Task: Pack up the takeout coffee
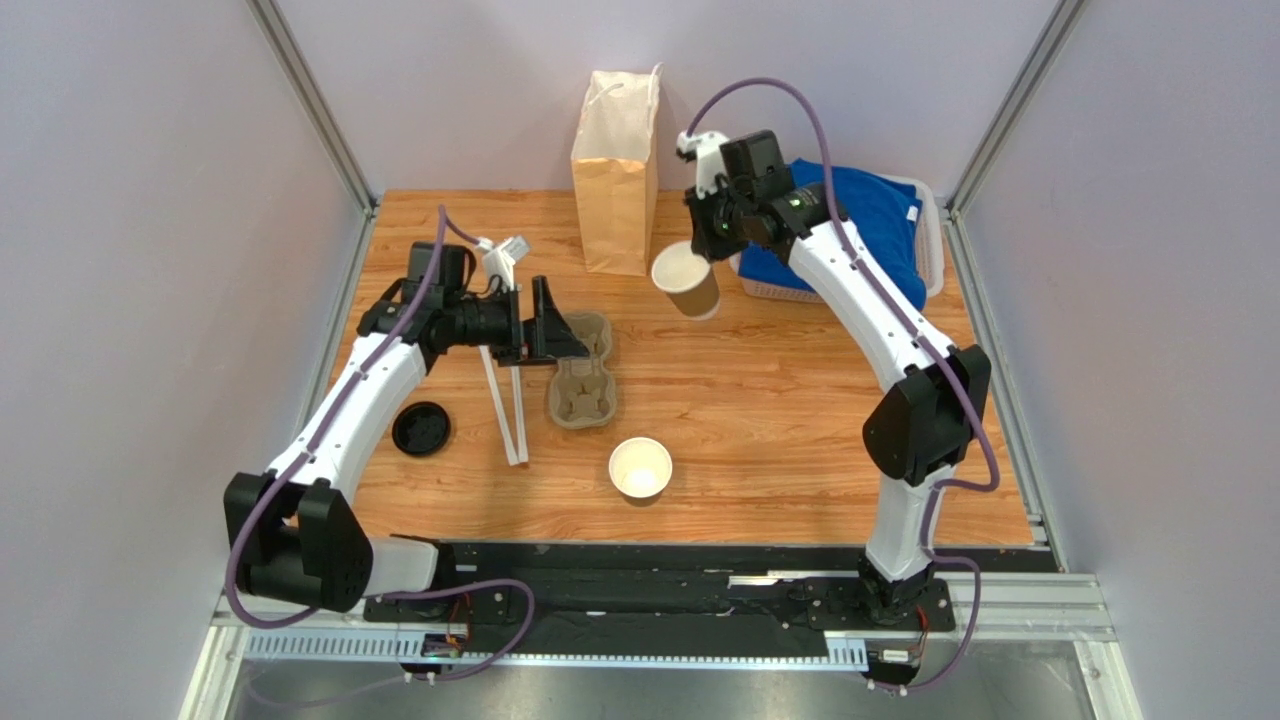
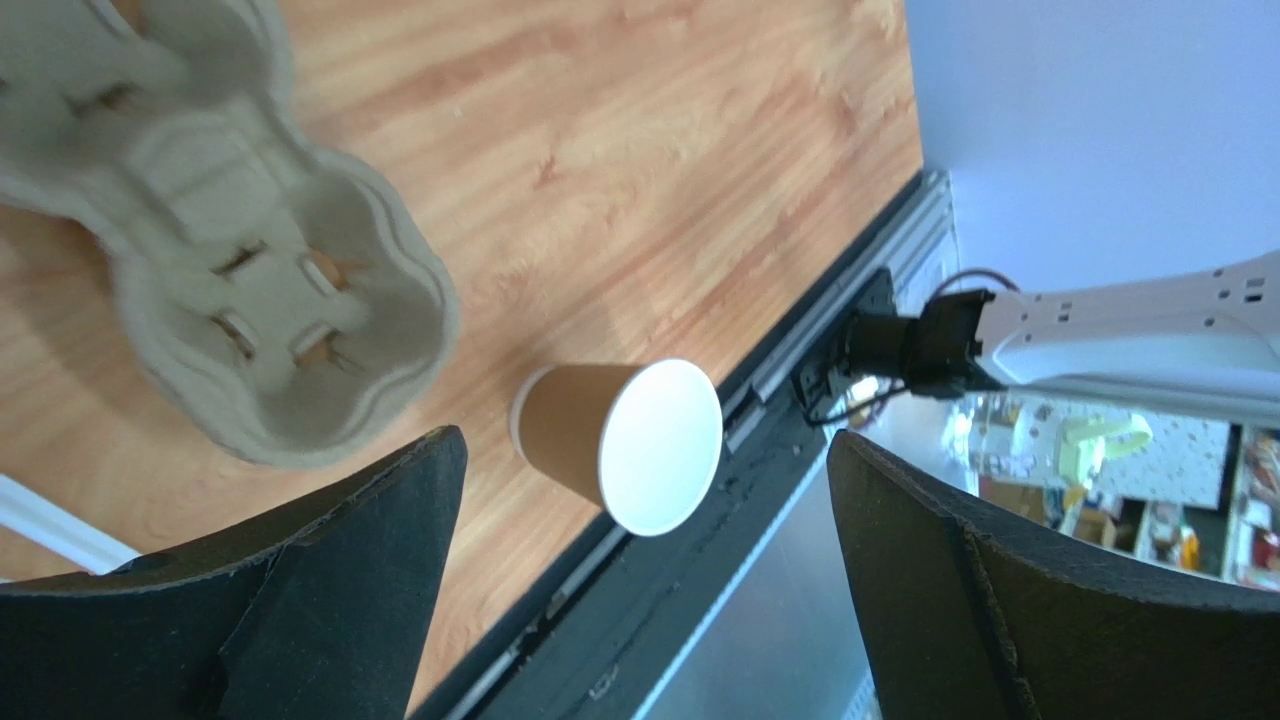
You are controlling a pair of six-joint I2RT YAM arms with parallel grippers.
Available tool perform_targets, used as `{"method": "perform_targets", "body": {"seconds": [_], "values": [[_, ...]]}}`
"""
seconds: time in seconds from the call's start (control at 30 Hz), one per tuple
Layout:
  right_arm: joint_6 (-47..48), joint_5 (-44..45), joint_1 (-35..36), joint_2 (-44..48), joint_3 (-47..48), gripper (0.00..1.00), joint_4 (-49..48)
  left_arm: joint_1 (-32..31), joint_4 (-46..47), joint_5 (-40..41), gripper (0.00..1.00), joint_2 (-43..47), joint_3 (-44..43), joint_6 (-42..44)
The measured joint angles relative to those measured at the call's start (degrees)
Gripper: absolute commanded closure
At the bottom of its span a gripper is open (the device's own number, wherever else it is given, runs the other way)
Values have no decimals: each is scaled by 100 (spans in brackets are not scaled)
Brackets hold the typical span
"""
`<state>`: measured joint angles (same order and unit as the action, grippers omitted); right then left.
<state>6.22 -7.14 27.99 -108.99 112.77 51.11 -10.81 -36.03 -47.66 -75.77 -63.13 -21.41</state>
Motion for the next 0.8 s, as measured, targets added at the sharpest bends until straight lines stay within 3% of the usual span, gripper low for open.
{"method": "perform_targets", "body": {"seconds": [0.23, 0.47, 0.8], "values": [[-986, -227, -149, -564, 7, 100, -1967, 439, 603, 232, 1, 562, 52, -92], [-1515, -286, -116, -1244, -404, 100, -2938, 879, 737, 614, 1, 1027, 50, 131], [-1711, -354, -116, -1392, -1010, 93, -3995, 1147, 599, 584, 1, 973, 50, 417]]}}
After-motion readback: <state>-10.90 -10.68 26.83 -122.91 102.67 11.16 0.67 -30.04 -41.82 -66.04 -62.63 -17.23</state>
